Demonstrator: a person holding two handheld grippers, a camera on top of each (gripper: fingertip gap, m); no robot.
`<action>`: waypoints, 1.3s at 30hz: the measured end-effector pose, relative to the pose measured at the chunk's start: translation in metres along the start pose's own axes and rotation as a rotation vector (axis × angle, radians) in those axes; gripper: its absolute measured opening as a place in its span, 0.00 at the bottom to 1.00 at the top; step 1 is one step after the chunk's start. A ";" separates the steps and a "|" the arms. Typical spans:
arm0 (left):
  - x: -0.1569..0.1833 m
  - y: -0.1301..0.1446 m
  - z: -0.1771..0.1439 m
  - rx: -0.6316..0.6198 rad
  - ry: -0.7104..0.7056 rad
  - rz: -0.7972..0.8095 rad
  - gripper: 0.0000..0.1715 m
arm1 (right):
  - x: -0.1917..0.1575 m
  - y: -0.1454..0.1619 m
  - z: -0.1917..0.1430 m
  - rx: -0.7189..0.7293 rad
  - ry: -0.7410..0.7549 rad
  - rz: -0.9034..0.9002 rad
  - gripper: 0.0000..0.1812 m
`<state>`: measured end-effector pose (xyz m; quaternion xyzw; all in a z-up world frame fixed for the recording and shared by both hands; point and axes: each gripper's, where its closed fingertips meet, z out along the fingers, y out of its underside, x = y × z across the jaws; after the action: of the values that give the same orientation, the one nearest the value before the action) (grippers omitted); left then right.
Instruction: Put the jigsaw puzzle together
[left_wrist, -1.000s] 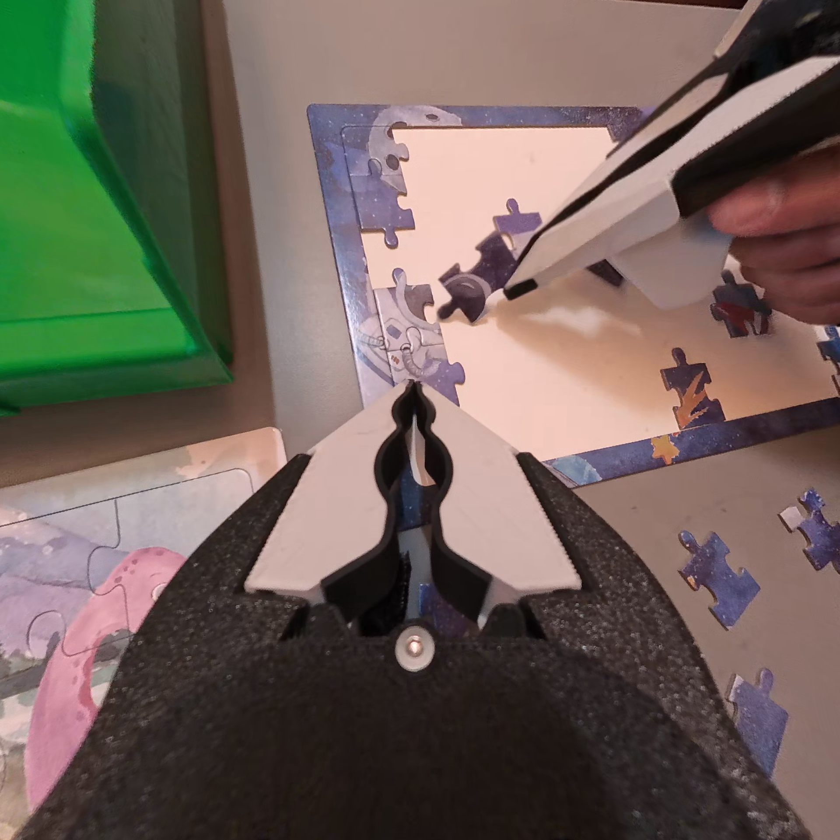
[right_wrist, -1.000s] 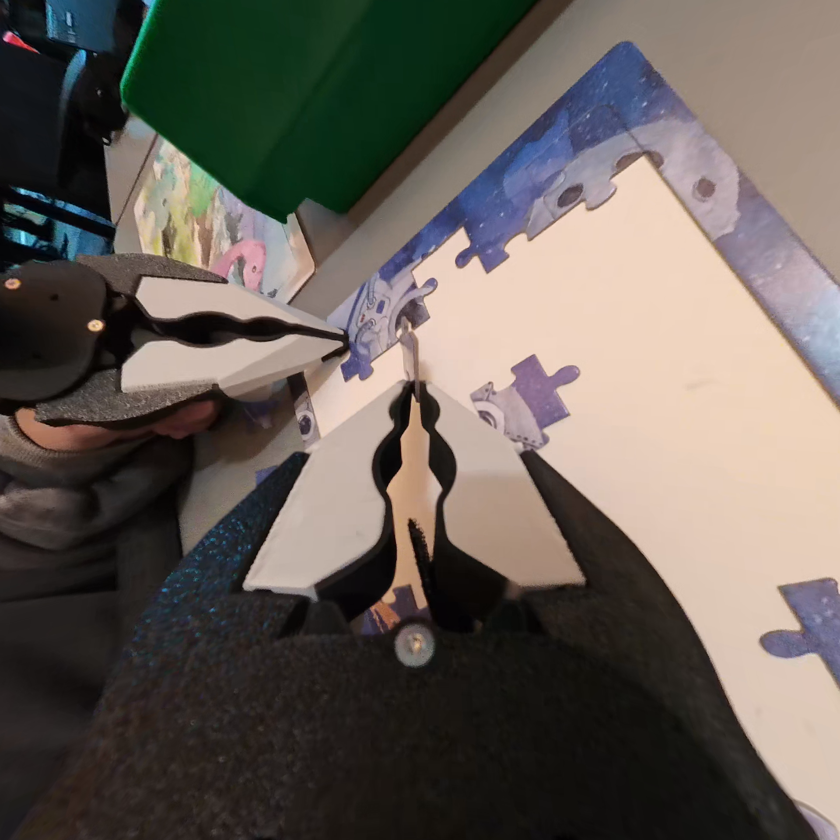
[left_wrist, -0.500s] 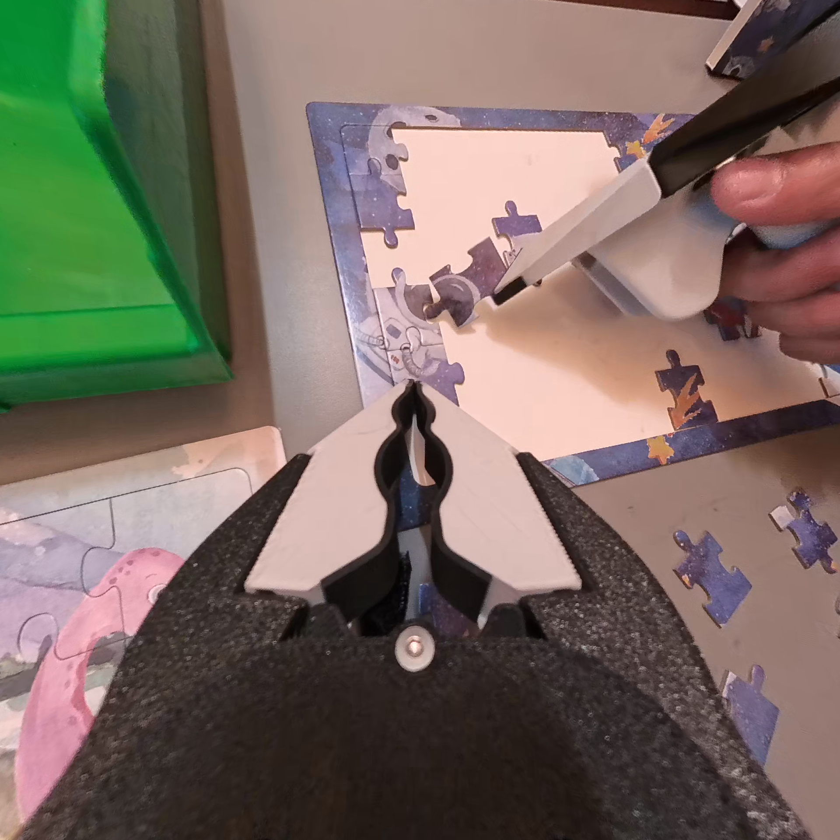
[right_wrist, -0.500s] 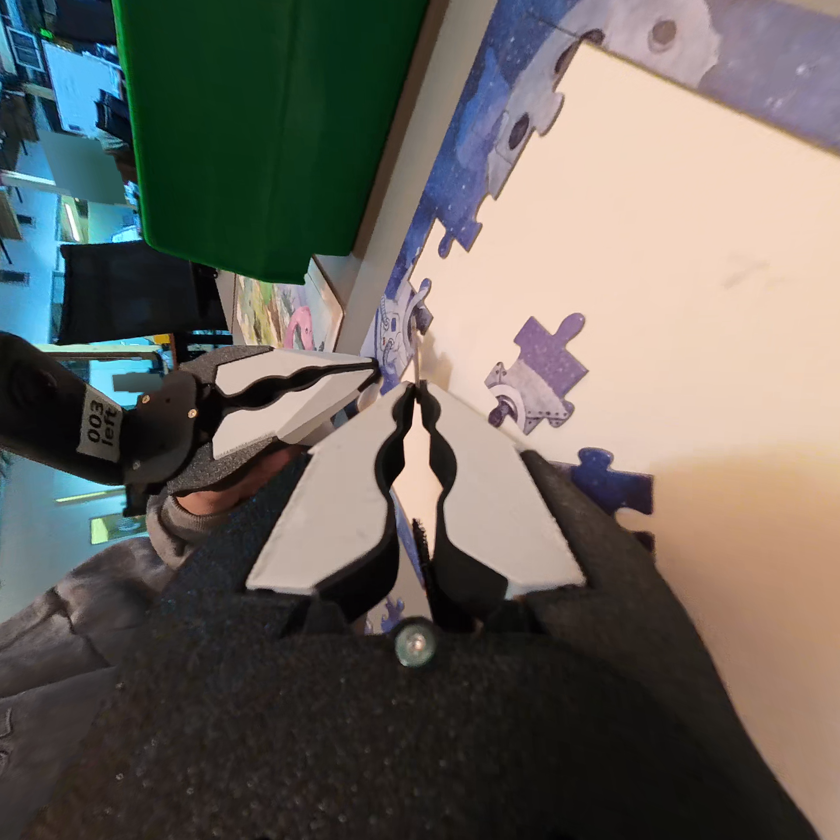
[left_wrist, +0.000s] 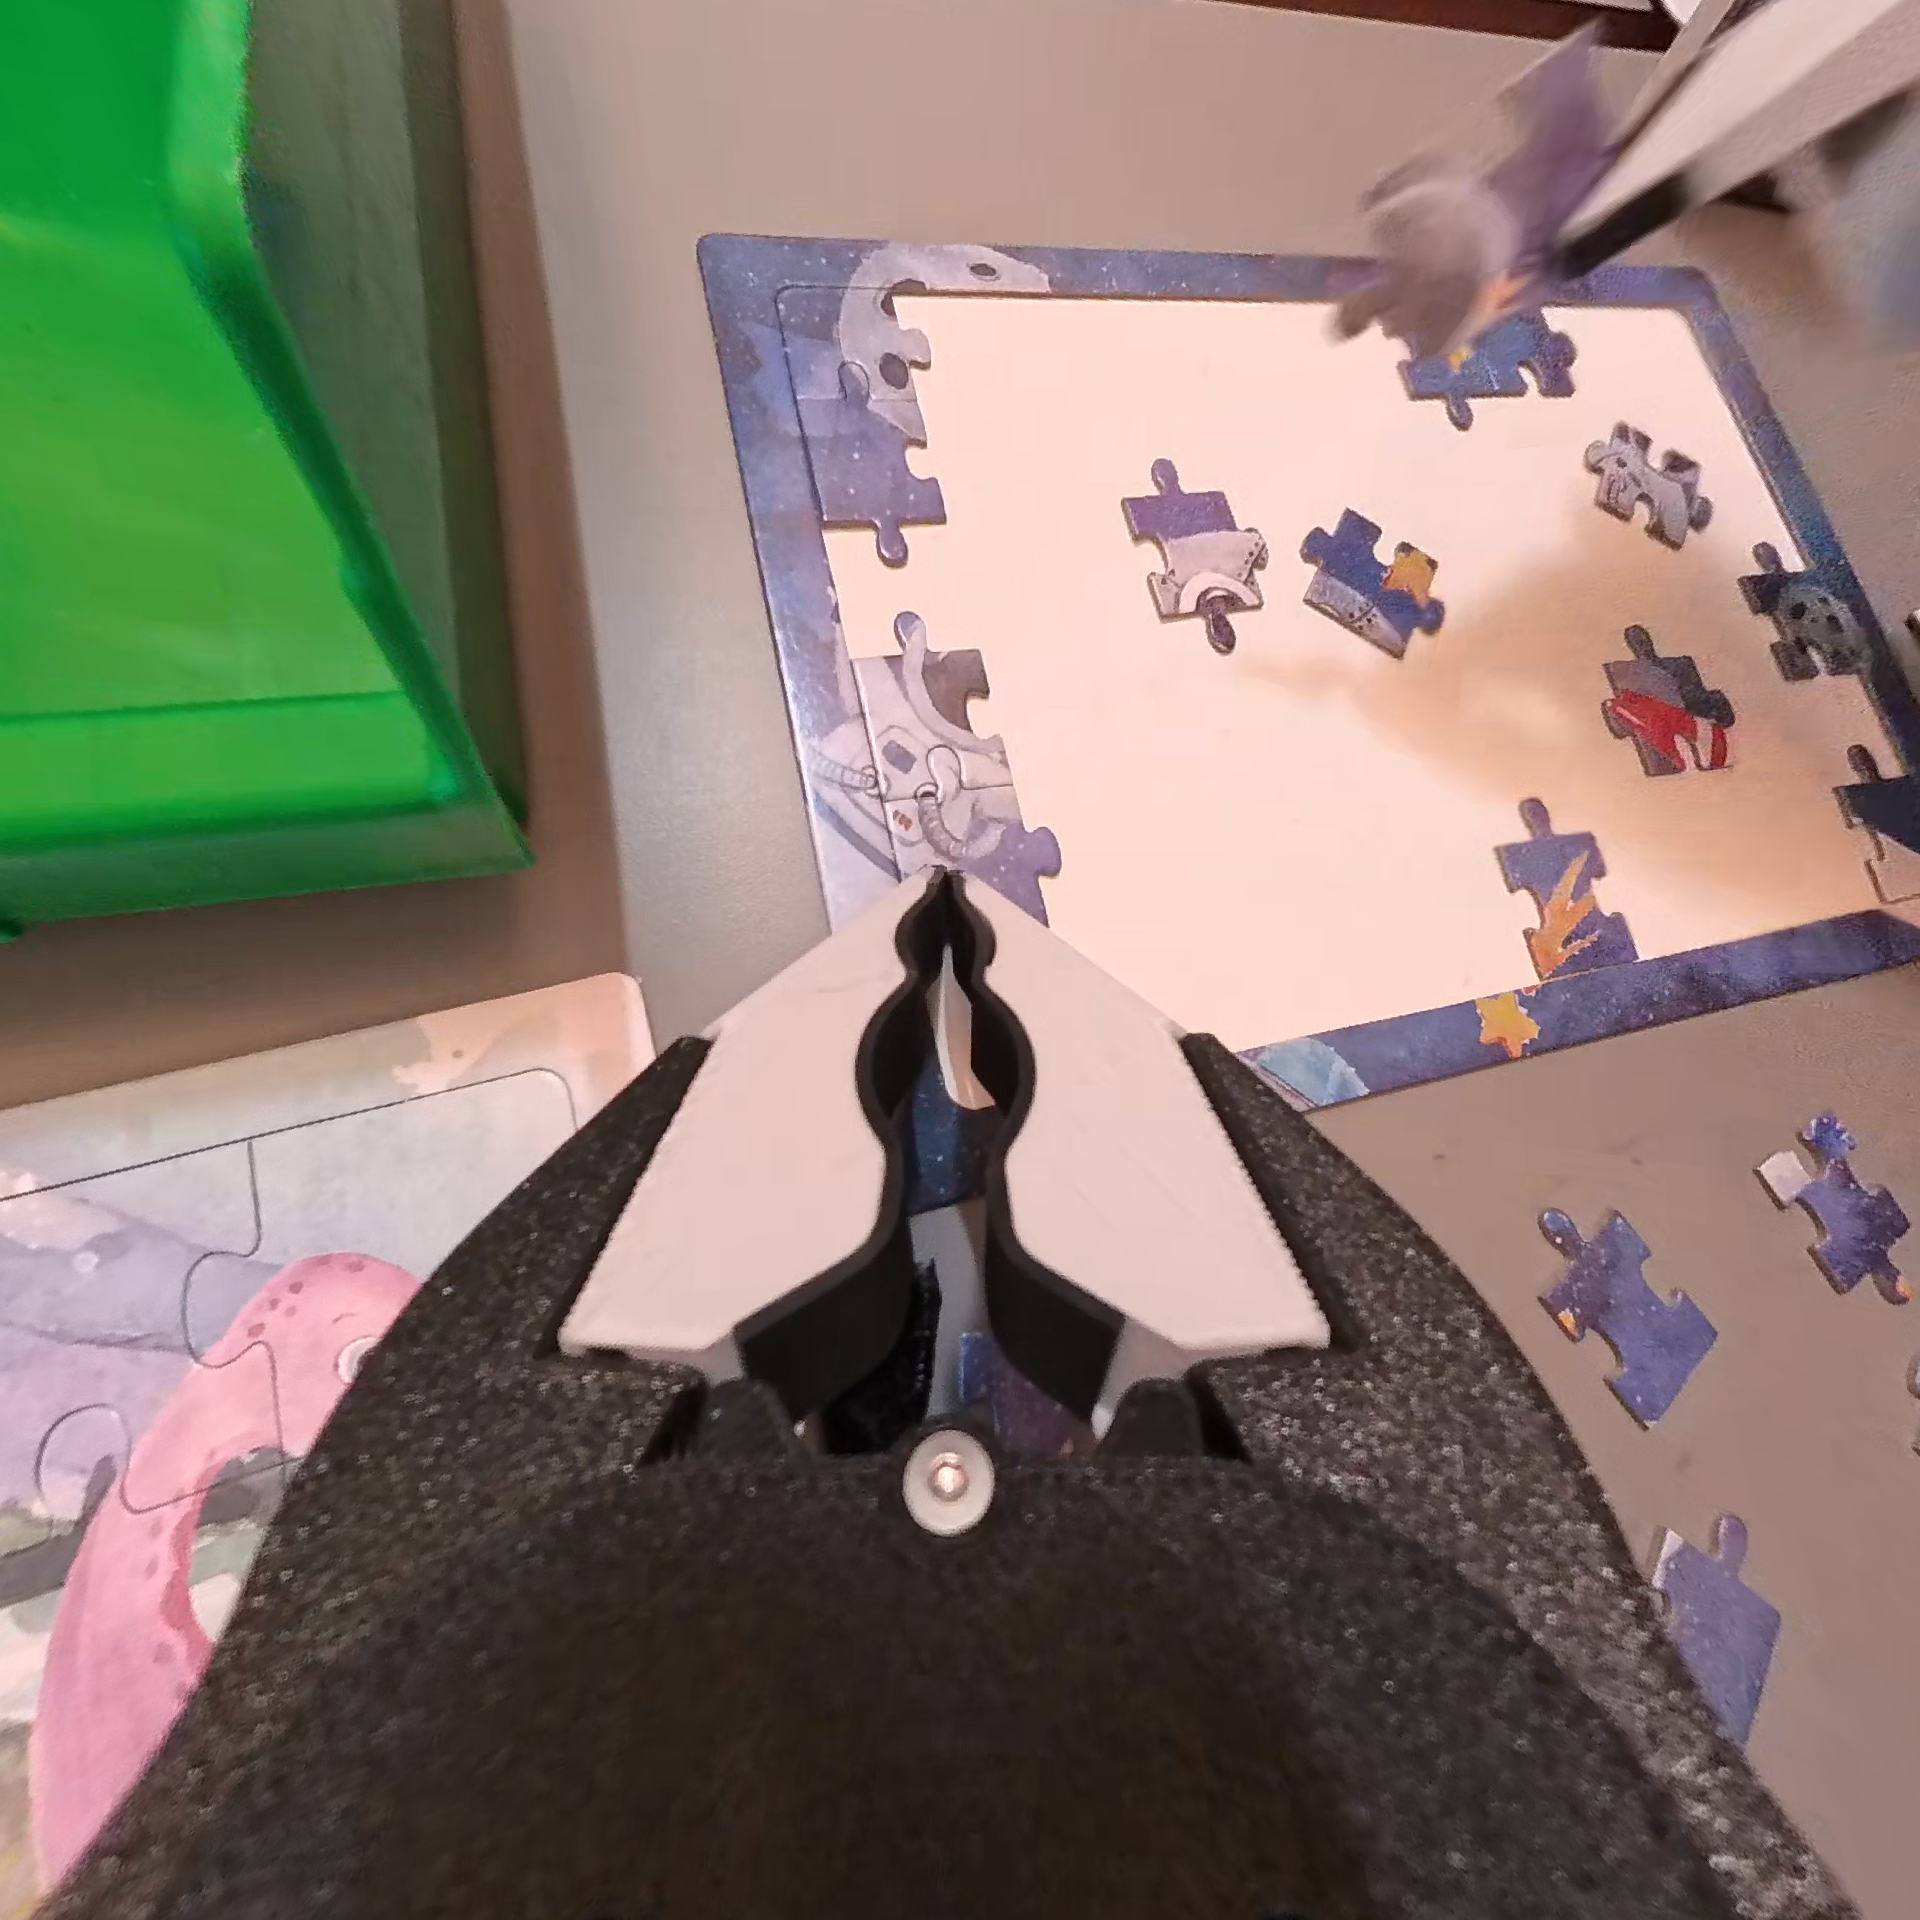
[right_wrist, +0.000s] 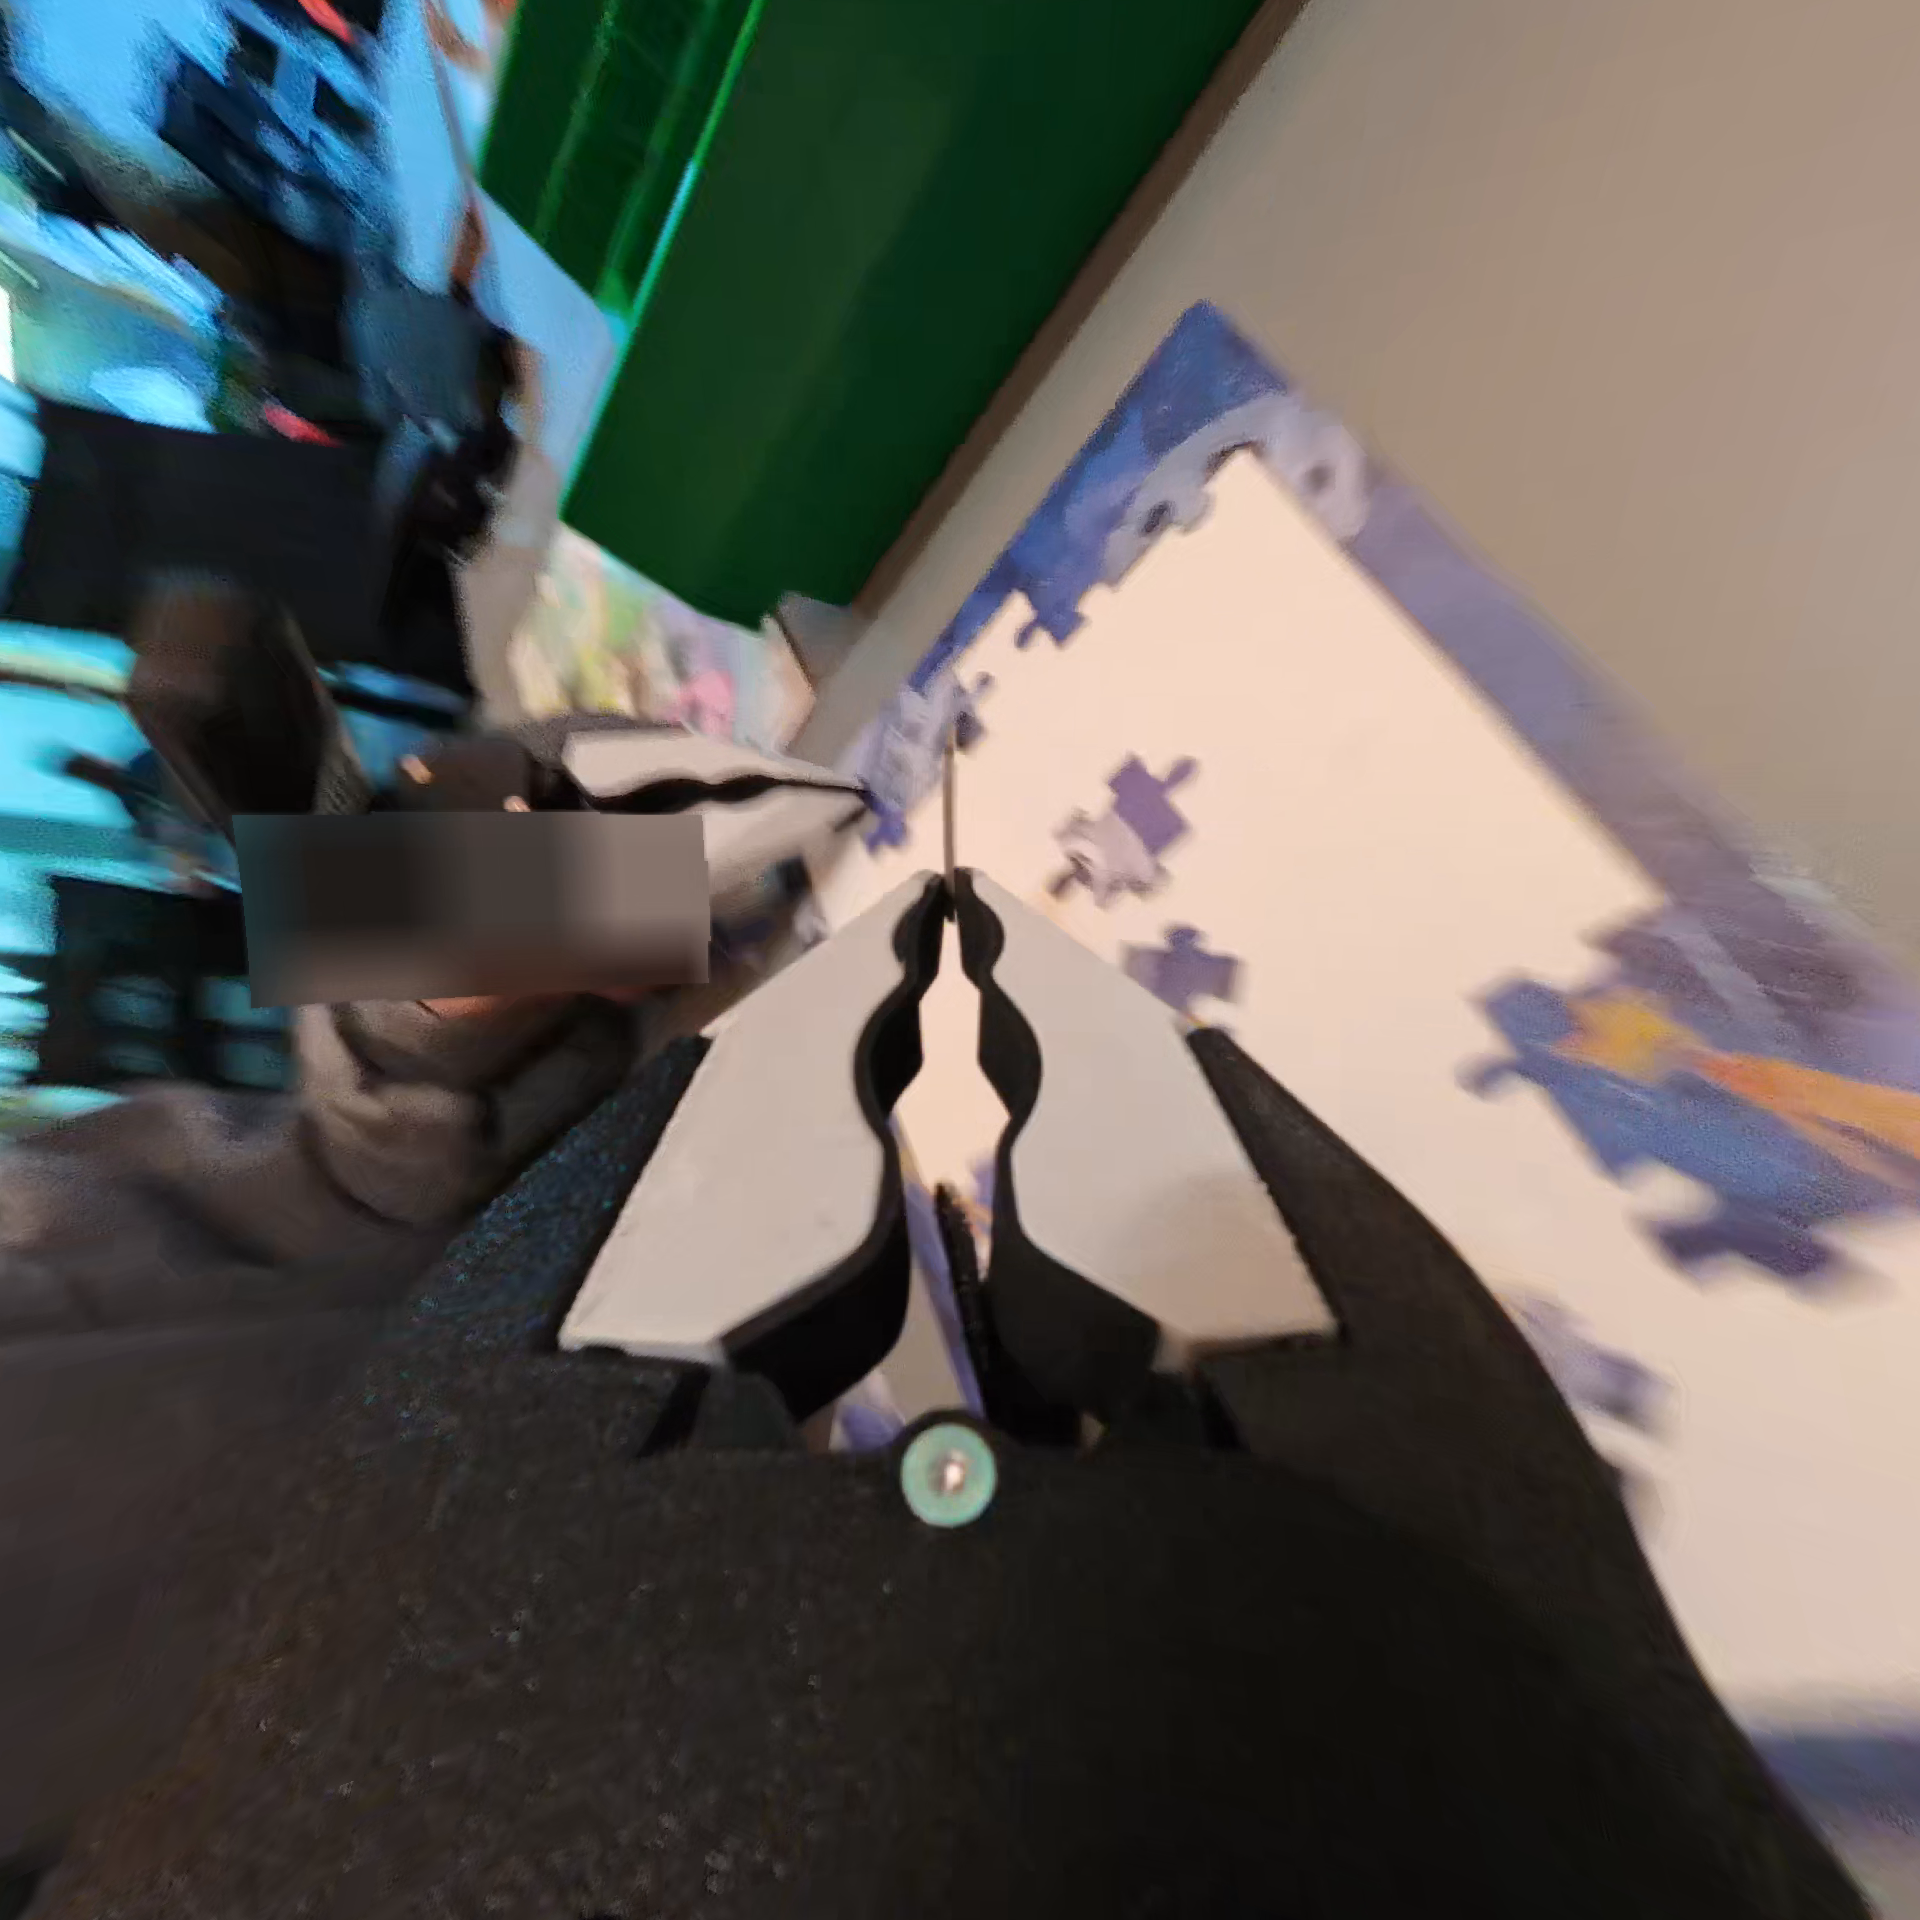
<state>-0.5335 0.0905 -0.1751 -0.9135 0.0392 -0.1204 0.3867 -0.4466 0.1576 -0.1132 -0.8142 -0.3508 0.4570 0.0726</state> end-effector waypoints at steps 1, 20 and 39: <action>0.000 0.000 0.000 0.000 -0.002 0.002 0.00 | 0.005 0.003 -0.018 -0.031 0.054 -0.081 0.01; -0.002 -0.001 -0.001 -0.057 -0.106 0.117 0.08 | 0.072 0.080 -0.108 -0.220 0.438 -0.292 0.01; 0.184 -0.055 0.089 -0.101 0.214 0.550 0.23 | 0.102 0.071 -0.096 -0.250 0.127 -0.083 0.01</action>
<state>-0.3340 0.1607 -0.1609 -0.8687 0.3318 -0.1048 0.3526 -0.3001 0.1891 -0.1603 -0.8291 -0.4329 0.3538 0.0115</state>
